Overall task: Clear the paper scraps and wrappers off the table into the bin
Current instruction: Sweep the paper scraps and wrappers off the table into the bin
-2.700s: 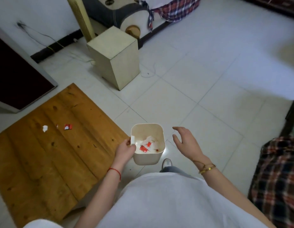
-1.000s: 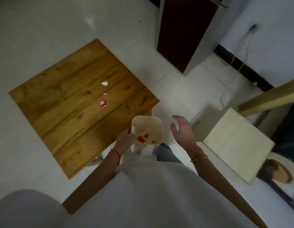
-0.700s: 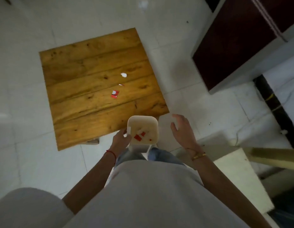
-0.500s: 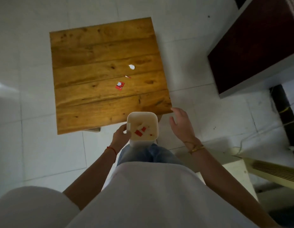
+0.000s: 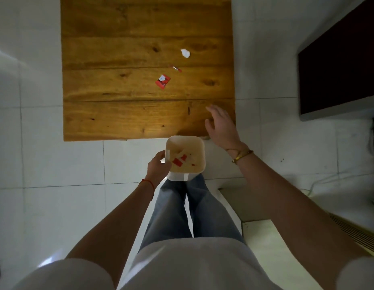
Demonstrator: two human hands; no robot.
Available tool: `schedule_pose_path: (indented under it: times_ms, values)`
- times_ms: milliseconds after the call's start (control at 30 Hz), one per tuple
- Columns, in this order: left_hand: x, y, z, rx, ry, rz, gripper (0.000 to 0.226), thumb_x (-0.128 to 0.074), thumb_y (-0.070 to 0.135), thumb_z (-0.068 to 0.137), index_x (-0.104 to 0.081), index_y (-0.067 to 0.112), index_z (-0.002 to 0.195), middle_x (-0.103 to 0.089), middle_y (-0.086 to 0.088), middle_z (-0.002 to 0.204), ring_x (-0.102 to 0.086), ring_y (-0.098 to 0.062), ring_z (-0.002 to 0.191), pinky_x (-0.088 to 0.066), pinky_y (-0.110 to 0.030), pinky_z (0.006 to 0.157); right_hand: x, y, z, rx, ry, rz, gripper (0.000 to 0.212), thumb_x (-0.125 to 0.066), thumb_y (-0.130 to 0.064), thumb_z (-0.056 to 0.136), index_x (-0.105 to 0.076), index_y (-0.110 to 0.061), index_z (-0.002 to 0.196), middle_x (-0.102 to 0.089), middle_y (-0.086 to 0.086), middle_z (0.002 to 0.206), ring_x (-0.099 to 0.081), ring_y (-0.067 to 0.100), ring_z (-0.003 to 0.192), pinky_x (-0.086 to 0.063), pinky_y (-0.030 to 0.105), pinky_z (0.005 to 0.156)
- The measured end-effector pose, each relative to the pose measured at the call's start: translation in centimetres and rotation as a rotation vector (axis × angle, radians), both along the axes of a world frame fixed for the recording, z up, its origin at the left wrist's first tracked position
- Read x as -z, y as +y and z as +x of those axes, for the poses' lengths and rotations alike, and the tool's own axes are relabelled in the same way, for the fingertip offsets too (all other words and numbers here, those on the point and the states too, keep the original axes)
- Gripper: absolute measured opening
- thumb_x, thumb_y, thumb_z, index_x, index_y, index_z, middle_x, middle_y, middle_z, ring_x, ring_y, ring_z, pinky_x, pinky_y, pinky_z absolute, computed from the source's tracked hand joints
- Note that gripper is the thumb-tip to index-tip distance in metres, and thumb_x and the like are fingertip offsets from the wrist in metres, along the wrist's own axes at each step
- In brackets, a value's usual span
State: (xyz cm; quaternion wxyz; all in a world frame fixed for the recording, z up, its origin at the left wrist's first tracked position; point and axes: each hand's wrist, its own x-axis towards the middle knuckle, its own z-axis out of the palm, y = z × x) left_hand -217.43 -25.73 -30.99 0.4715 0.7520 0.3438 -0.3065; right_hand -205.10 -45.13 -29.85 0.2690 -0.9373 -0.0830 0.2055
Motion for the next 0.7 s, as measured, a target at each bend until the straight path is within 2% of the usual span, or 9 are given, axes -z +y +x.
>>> schedule_pose_path:
  times_ms: [133, 367, 500, 700]
  values:
    - [3.1, 0.6, 0.3, -0.062, 0.027, -0.007, 0.044, -0.051, 0.009, 0.088, -0.054, 0.015, 0.132, -0.061, -0.007, 0.127, -0.054, -0.015, 0.096, -0.043, -0.026, 0.085, 2.8, 3.1, 3.7, -0.108, -0.017, -0.004, 0.046, -0.041, -0.022, 0.099, -0.038, -0.010, 0.143, -0.037, 0.009, 0.149, -0.030, 0.022, 0.139, -0.029, 0.037, 0.115]
    - [9.0, 2.2, 0.3, -0.082, 0.068, -0.002, 0.045, -0.049, 0.009, 0.086, -0.055, 0.017, 0.131, -0.061, -0.004, 0.127, -0.060, -0.023, 0.103, -0.048, -0.032, 0.089, 8.2, 7.7, 9.1, -0.213, -0.021, -0.044, 0.050, -0.041, -0.022, 0.099, -0.032, -0.013, 0.147, -0.029, 0.007, 0.154, -0.020, 0.021, 0.144, -0.023, 0.039, 0.118]
    - [11.7, 2.9, 0.4, -0.090, 0.083, -0.030, 0.050, -0.049, 0.005, 0.084, -0.053, 0.021, 0.131, -0.064, -0.002, 0.122, -0.061, -0.017, 0.090, -0.048, -0.023, 0.077, 10.8, 10.7, 12.3, -0.328, -0.065, -0.086, 0.054, -0.042, -0.022, 0.098, -0.027, -0.012, 0.149, -0.026, 0.008, 0.156, -0.019, 0.023, 0.145, -0.021, 0.040, 0.119]
    - [13.8, 3.4, 0.8, -0.124, 0.099, -0.055, 0.052, -0.048, 0.006, 0.084, -0.051, 0.021, 0.134, -0.062, -0.004, 0.125, -0.060, -0.017, 0.089, -0.051, -0.030, 0.083, 13.7, 14.0, 15.0, -0.482, -0.078, -0.118, 0.057, -0.043, -0.019, 0.096, -0.024, -0.012, 0.149, -0.022, 0.007, 0.158, -0.016, 0.024, 0.146, -0.013, 0.038, 0.121]
